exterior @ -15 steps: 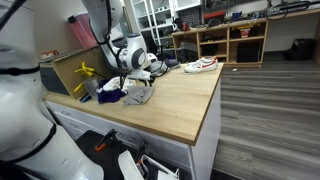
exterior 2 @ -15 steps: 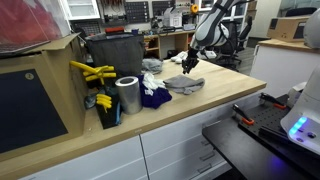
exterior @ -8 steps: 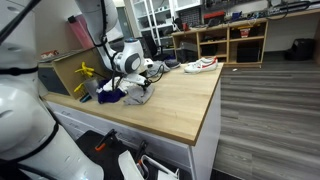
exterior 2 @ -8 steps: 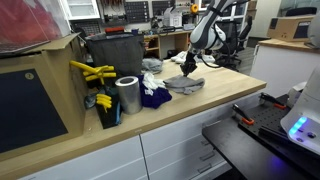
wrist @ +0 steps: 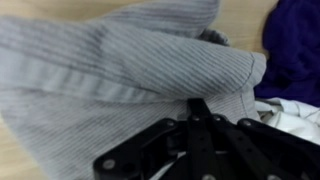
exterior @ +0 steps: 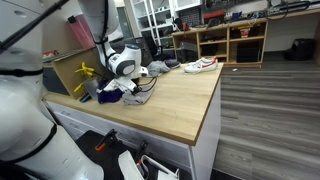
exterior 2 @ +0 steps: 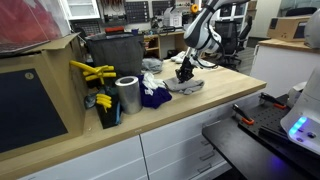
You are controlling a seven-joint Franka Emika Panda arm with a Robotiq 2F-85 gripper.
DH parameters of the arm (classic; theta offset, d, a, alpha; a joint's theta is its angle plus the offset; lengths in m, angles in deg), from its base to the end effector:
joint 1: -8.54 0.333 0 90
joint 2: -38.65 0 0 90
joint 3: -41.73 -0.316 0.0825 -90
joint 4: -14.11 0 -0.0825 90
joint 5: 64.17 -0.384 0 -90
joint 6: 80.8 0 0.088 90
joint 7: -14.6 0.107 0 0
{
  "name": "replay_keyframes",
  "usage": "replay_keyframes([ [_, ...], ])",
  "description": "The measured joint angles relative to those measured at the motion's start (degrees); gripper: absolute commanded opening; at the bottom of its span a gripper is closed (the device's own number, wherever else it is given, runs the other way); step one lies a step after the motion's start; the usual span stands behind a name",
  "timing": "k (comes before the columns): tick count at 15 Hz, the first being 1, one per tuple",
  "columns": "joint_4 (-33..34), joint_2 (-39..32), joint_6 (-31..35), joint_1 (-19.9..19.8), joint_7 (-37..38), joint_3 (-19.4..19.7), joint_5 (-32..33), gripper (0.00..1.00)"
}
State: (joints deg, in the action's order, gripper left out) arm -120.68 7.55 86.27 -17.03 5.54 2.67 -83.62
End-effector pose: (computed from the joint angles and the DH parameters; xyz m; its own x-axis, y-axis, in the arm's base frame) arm 0.5028 0.1204 0.1585 0.9973 -0.0432 0.0599 -0.0148 -0.9116 -0.4109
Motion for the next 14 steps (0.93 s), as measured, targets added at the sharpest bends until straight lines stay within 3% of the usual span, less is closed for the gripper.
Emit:
replay_keyframes([
  [7, 0.2, -2.0, -8.0, -3.5, -4.6, -4.4, -8.4, 0.0],
  [11, 0.7, -1.7, -13.7, -3.6, -7.2, -4.2, -10.6, 0.0],
  [14, 0.6, 0.1, -19.5, -2.4, -10.4, -2.0, -10.5, 0.0],
])
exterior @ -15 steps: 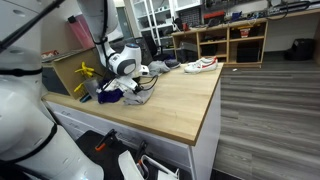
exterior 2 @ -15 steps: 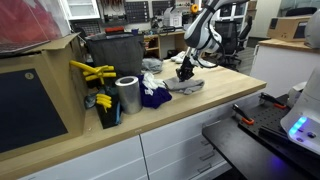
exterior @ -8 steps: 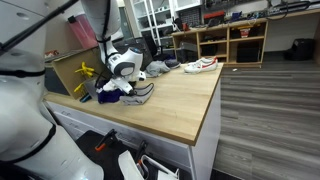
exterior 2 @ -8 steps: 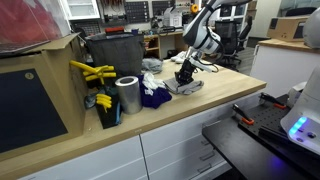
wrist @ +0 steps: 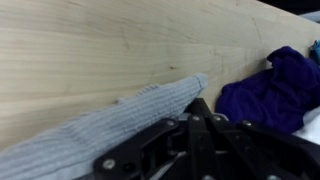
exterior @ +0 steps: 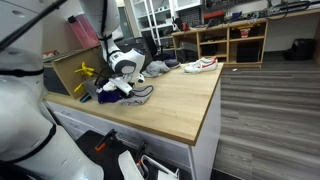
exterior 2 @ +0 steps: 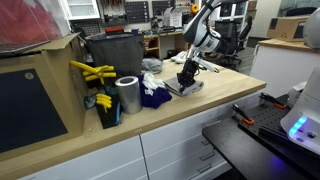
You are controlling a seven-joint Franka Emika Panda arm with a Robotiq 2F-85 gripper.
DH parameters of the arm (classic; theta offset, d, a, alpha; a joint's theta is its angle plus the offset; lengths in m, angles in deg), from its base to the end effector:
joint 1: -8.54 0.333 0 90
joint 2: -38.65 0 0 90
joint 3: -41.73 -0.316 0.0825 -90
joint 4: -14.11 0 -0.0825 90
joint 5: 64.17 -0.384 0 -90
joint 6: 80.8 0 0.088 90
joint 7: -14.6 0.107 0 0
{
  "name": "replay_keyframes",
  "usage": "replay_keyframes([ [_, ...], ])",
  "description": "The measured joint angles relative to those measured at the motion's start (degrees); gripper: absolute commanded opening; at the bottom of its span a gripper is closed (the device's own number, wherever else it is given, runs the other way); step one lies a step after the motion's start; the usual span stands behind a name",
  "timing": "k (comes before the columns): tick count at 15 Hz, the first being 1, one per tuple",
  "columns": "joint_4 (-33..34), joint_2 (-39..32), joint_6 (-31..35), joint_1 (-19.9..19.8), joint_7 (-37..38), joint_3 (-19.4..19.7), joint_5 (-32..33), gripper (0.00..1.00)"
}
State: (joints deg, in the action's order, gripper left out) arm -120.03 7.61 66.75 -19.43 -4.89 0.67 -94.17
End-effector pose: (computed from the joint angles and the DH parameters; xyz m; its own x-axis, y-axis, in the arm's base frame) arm 0.4722 0.1320 0.1455 0.9774 0.1012 -0.1853 -0.0202 -0.8287 -0.5593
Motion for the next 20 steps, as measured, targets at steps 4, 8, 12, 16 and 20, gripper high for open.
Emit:
replay_keyframes([
  [4, 0.0, 3.7, -10.8, 4.0, -5.7, 6.0, 0.4, 0.0],
  [8, 0.0, 6.7, -20.8, 9.8, -11.3, 13.2, 0.4, 0.0],
  [12, 0.0, 8.8, -27.0, 14.5, -16.5, 18.6, -0.5, 0.0],
  [16, 0.0, 12.2, -27.4, 17.8, -22.4, 20.9, -4.1, 0.0],
  [20, -0.6, 18.0, -23.6, 22.3, -27.3, 22.5, -5.2, 0.0],
])
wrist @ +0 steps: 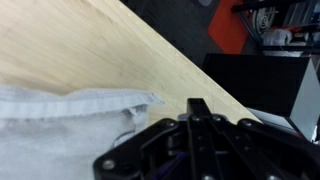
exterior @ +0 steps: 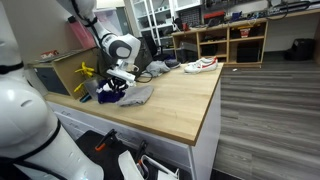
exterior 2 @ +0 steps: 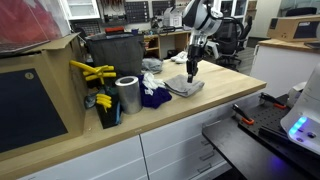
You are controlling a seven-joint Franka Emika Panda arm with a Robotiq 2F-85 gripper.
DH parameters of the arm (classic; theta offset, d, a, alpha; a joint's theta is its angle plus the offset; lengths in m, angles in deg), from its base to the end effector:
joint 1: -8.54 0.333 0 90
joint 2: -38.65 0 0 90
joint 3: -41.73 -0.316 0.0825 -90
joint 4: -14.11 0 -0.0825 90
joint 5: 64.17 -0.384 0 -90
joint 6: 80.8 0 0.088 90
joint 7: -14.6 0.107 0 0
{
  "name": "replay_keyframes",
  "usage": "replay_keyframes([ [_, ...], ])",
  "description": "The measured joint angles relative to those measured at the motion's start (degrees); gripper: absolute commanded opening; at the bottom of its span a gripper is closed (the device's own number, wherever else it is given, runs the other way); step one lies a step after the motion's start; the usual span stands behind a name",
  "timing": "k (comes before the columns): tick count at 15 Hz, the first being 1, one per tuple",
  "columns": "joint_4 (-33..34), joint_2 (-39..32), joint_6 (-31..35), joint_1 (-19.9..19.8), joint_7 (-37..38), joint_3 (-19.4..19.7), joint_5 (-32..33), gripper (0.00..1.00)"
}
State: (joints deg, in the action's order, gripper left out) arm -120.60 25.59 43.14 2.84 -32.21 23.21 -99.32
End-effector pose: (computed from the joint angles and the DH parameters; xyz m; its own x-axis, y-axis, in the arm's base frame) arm 0.4535 0.1313 0.2191 0.8201 0.5698 -0.0521 0.4320 -0.6762 -0.5968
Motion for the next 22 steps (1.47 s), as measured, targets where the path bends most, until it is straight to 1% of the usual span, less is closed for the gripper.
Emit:
replay_keyframes([
  [2, -0.7, 2.9, 3.1, 2.7, -1.3, 0.6, 0.2, 0.0],
  [5, -2.5, 5.9, 9.8, 6.7, -1.6, 1.2, 2.2, 0.0],
  [7, -3.7, 6.7, 15.6, 8.8, -1.6, 1.6, 5.0, 0.0],
  [9, -5.1, 6.7, 22.5, 10.0, -1.5, 2.2, 8.8, 0.0],
  [12, -7.6, 5.8, 33.6, 10.4, -0.7, 4.1, 15.4, 0.0],
  [14, -8.9, 4.5, 39.8, 10.3, 1.4, 6.2, 20.6, 0.0],
  [16, -9.6, 2.9, 44.4, 10.1, 5.3, 8.8, 26.9, 0.0],
  [19, -9.9, -0.4, 49.5, 9.8, 11.6, 12.6, 35.6, 0.0],
  [22, -9.8, -4.3, 53.9, 9.7, 17.5, 15.4, 41.8, 0.0],
])
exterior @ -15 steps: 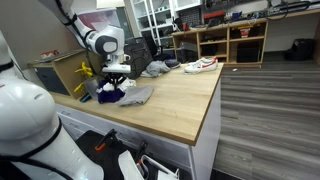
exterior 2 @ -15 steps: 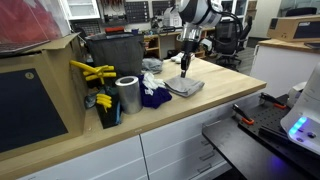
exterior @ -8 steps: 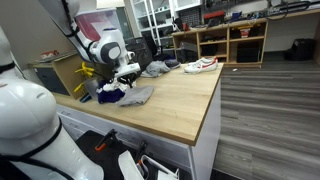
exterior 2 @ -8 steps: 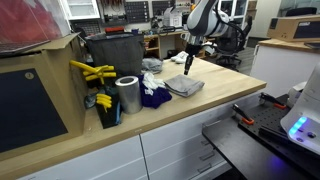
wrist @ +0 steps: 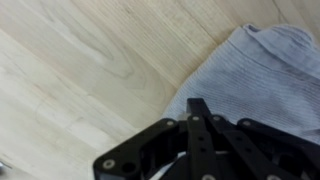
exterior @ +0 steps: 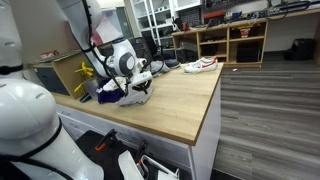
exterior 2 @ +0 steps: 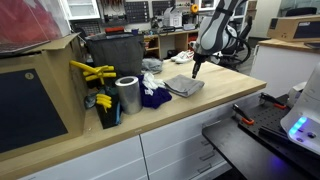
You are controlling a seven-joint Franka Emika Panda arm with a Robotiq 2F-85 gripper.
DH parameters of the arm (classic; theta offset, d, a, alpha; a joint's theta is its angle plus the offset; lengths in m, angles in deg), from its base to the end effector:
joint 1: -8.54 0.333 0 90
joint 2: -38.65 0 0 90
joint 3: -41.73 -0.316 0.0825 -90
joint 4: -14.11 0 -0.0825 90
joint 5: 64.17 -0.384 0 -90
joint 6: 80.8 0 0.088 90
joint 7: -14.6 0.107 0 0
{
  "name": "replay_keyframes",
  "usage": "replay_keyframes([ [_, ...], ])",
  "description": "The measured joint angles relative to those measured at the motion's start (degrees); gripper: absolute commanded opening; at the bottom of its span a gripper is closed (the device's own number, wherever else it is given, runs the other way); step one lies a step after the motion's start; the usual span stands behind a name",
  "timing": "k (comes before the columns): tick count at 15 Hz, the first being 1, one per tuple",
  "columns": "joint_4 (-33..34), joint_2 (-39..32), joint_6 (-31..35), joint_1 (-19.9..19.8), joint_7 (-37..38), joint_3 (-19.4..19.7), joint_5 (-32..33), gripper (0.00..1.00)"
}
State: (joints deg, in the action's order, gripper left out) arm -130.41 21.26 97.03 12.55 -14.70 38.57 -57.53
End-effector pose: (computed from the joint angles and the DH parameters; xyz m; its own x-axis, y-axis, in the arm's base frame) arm 0.4792 0.0712 0.1920 0.7020 0.6741 0.2298 0.6584 -0.7373 0.1514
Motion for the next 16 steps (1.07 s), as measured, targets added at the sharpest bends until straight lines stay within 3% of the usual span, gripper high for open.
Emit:
replay_keyframes([
  [4, 0.7, -5.3, 5.3, -0.6, 5.3, -0.2, 1.9, 0.0],
  [8, 0.8, -5.8, 7.1, 0.0, 7.5, 0.5, 2.5, 0.0],
  [10, 0.8, -6.0, 8.1, 2.7, 7.7, 3.8, 3.7, 0.0],
  [13, 1.1, -7.0, 10.2, 9.3, 7.7, 12.4, 3.9, 0.0],
  [16, 1.7, -8.3, 11.4, 13.4, 7.7, 19.8, 3.9, 0.0],
])
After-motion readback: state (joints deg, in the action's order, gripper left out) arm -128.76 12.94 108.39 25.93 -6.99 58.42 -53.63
